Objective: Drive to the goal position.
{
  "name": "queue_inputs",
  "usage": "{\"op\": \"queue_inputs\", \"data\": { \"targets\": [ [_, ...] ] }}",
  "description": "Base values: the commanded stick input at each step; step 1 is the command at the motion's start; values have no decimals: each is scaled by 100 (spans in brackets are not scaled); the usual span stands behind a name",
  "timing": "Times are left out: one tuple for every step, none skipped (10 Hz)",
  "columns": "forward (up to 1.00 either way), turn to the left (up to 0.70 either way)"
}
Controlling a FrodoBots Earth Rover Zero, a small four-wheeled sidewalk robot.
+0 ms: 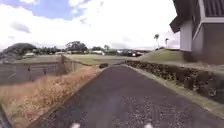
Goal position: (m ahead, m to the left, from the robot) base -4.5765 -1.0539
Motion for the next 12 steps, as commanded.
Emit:
{"op": "queue_inputs", "data": {
  "targets": [
    [70, 0],
    [70, 0],
    [70, 0],
    [70, 0],
    [70, 0],
    [70, 0],
    [70, 0],
    [70, 0],
    [70, 0],
    [70, 0],
    [70, 0],
    [70, 0]
  ]
}}
